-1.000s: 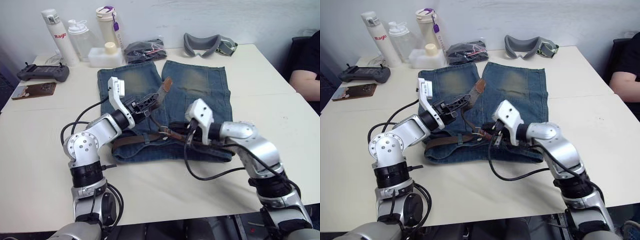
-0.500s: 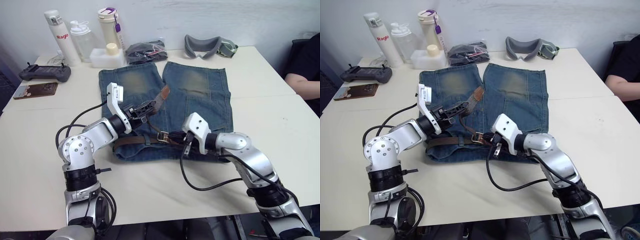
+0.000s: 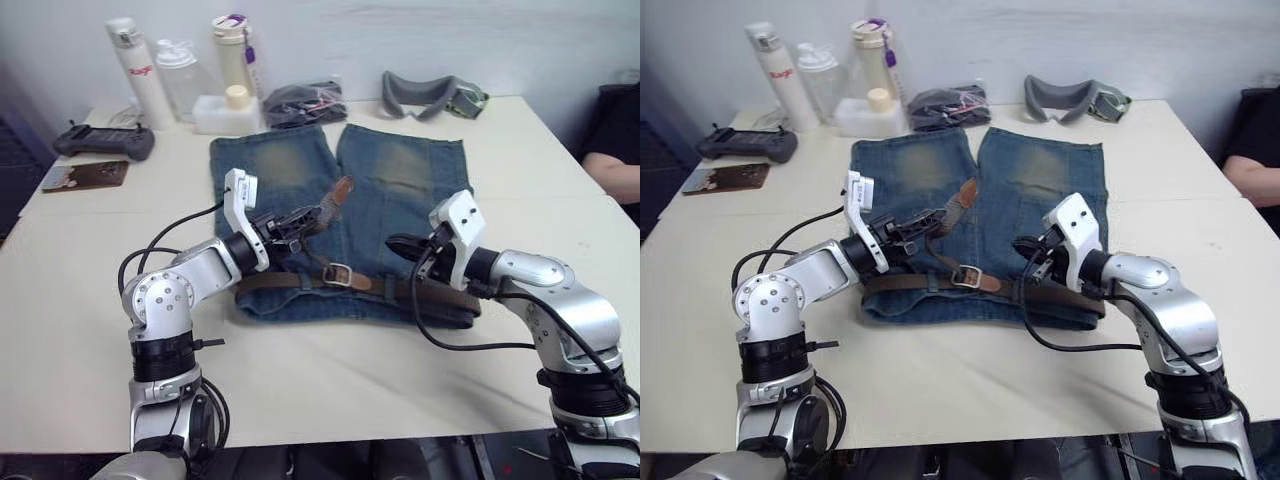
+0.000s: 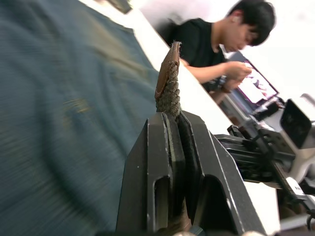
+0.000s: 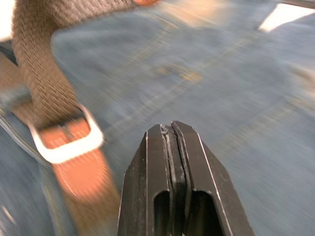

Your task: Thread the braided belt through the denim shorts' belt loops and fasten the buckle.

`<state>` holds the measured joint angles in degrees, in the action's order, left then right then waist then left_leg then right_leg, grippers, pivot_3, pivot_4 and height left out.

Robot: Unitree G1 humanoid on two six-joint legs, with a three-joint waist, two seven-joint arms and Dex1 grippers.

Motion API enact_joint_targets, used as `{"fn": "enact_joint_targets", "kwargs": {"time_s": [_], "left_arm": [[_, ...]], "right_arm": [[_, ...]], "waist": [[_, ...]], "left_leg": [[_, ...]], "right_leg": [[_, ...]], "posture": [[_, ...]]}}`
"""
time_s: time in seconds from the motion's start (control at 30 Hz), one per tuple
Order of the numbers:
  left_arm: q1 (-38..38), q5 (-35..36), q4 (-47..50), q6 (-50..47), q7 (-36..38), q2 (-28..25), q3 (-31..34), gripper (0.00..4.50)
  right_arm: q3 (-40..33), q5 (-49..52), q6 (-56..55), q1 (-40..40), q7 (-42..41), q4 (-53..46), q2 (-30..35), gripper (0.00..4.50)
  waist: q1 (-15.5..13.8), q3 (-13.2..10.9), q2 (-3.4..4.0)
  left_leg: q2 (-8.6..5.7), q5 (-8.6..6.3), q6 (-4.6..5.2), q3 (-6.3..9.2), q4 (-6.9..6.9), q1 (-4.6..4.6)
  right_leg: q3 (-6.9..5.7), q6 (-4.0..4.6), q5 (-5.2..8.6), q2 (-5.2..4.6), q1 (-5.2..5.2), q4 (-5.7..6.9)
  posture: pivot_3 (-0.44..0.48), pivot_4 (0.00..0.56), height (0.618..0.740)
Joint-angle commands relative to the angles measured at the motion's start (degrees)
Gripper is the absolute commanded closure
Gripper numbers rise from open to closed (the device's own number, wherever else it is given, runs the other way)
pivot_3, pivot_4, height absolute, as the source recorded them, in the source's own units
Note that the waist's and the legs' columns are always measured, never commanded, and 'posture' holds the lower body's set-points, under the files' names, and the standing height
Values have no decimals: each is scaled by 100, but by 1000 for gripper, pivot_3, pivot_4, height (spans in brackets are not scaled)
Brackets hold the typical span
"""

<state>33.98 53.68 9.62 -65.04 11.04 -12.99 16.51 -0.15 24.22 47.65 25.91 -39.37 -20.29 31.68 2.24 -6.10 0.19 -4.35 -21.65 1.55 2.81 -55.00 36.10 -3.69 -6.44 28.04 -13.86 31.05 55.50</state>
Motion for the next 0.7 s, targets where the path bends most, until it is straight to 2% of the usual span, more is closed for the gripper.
{"fn": "enact_joint_targets", "kwargs": {"time_s": [0.03, 0.1, 0.2, 0.47, 0.7], "left_arm": [[-54, 150, 340, 3, 172, -174, -22, 4500], [-117, 165, 411, -12, 234, -281, -52, 4500], [-191, 87, 472, 3, 302, -424, -124, 4500], [-380, -103, 663, 107, 429, -700, -397, 4500], [-447, -165, 729, 171, 456, -772, -438, 4500]], "right_arm": [[36, 139, -20, 76, -137, -280, 117, 4456], [209, 151, -33, 58, -248, -339, 166, 4456], [432, 128, -107, 29, -315, -324, 126, 4456], [1123, -408, -634, 366, -262, 602, -292, 4456], [1317, -468, -703, 467, -388, 740, -372, 4456]], "waist": [[-171, -12, -19], [-264, -18, -29], [-256, -23, -38], [-137, -29, -57], [-66, -25, -69]], "left_leg": [[-11, 1, 1, 3, -1, 3], [-25, 16, -3, 12, 1, 15], [-25, 28, -15, 19, 11, 22], [-36, 37, -32, 25, 47, 15], [-38, 45, -46, 33, 75, 5]], "right_leg": [[92, -2, 1, 33, 10, -2], [168, -21, 14, 29, 20, 0], [257, -20, 26, 35, 32, -2], [274, -24, 44, 32, 38, -21], [280, -24, 44, 34, 42, -21]], "posture": [[0, 150, 627], [0, 150, 627], [0, 150, 627], [0, 150, 627], [0, 150, 627]]}}
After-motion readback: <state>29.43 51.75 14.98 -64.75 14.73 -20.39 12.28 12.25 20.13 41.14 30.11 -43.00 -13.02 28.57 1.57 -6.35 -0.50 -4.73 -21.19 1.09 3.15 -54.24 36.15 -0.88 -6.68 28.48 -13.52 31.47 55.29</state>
